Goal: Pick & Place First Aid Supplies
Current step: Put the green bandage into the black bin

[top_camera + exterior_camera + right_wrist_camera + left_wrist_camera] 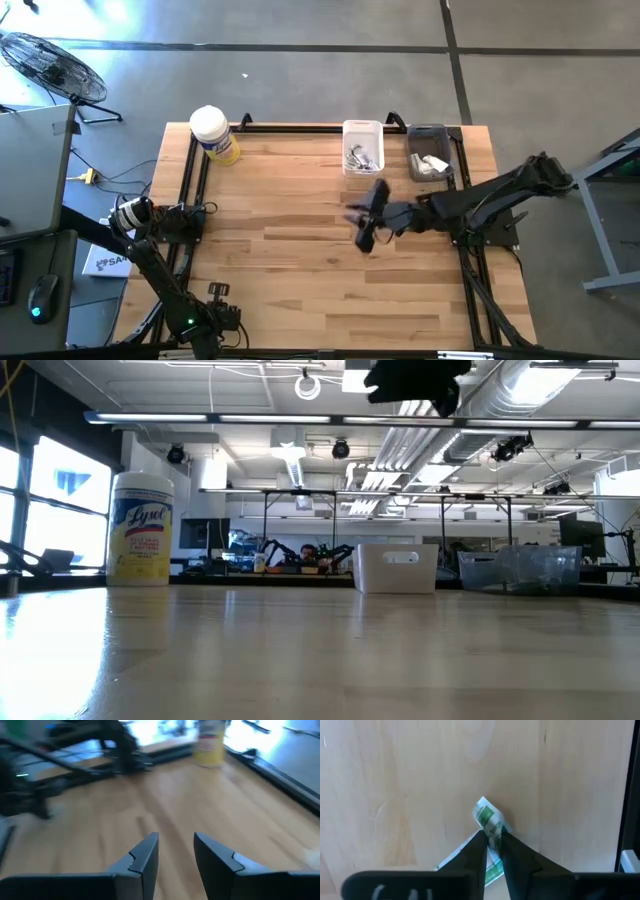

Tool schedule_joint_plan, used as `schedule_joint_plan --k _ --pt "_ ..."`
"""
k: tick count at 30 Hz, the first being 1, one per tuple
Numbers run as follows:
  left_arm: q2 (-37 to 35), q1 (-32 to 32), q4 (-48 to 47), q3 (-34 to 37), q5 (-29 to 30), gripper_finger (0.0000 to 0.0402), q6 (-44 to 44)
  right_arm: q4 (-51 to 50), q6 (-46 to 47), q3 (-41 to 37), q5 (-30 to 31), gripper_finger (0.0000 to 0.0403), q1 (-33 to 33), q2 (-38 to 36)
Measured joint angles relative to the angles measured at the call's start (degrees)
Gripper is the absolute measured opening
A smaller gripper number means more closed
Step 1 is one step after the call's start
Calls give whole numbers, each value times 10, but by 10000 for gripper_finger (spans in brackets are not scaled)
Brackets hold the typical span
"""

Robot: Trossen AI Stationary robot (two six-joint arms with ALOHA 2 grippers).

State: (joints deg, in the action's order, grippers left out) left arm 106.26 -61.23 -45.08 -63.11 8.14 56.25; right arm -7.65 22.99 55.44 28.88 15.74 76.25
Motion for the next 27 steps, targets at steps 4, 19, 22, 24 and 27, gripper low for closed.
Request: schedule_joint_plan --k 4,19,22,24,27 --pt "0 0 2 0 11 32 3 96 -40 0 -56 118 18 58" --pt "-62 3 6 4 295 6 -26 329 -189 0 -171 122 64 239" --pt "-76 3 11 3 362 6 -66 357 -201 0 -176 133 74 254" --pt "-84 3 14 3 411 7 -99 381 -203 0 -182 143 80 264" --pt "-96 15 27 2 483 7 -134 415 -210 0 -185 164 86 280"
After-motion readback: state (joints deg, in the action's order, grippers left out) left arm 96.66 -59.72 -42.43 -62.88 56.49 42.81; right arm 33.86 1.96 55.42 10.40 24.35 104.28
